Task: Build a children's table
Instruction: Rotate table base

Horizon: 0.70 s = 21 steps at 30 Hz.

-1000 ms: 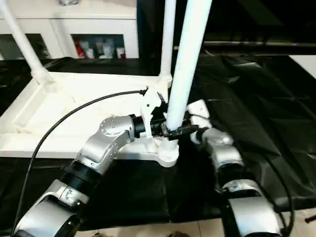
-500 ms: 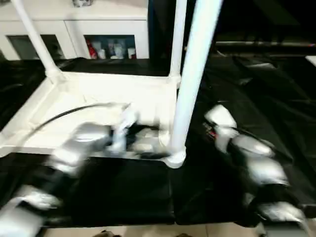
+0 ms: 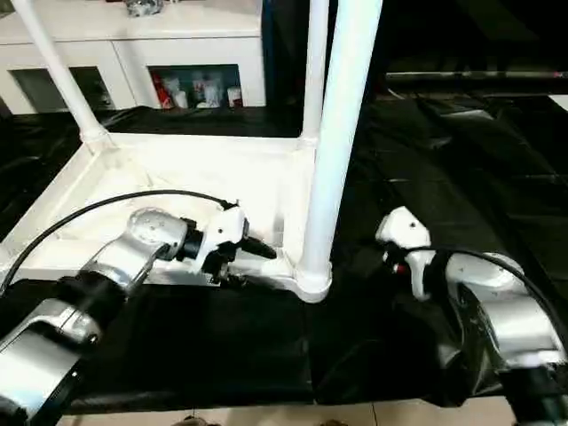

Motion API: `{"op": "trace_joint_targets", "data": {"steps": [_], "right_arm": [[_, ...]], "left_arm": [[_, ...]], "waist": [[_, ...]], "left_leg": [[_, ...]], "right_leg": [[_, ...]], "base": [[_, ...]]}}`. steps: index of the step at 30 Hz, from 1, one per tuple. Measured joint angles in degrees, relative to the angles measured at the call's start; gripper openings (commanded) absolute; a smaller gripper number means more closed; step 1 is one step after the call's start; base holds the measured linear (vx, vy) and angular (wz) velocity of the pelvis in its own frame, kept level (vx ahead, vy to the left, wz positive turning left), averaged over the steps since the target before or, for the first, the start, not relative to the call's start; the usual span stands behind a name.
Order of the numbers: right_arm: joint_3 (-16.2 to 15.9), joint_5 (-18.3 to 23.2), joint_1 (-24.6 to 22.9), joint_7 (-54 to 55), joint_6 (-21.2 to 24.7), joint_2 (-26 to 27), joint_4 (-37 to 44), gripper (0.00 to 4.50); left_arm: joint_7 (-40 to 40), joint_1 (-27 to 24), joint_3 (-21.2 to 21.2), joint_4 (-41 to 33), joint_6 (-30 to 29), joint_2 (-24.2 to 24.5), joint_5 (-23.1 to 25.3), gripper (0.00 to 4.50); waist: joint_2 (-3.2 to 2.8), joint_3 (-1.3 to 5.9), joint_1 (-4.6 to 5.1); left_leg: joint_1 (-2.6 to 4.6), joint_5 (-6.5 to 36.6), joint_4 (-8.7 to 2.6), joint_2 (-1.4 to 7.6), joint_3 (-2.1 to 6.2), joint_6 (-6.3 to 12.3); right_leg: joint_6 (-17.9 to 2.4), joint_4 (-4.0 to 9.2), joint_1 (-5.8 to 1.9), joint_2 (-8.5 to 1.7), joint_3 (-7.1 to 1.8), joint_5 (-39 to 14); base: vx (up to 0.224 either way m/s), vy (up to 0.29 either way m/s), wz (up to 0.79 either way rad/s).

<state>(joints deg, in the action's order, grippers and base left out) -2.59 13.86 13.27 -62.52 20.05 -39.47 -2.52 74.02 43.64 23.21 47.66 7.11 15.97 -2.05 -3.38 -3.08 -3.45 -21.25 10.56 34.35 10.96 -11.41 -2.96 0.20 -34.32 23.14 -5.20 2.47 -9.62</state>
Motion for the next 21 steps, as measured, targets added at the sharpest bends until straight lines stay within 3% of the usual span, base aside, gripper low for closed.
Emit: {"op": "trace_joint_targets", "data": {"steps": [21], "right_arm": [[-0.2,1.3,-1.7,-1.8,3.1,-2.4,4.0,4.15]], "left_arm": [[0.0,2.5,-0.4,9.7,5.1,-1.0,3.0,0.96]], "waist": [[-0.02,0.02,-0.17]], "left_leg": [[-0.06,0.0,-0.02,0.00,0.01,0.01]], "right_leg": [[0.0,0.15,-0.03,-0.04,0.07,0.0]], "base": [[0.000,0.000,0.00]]}}
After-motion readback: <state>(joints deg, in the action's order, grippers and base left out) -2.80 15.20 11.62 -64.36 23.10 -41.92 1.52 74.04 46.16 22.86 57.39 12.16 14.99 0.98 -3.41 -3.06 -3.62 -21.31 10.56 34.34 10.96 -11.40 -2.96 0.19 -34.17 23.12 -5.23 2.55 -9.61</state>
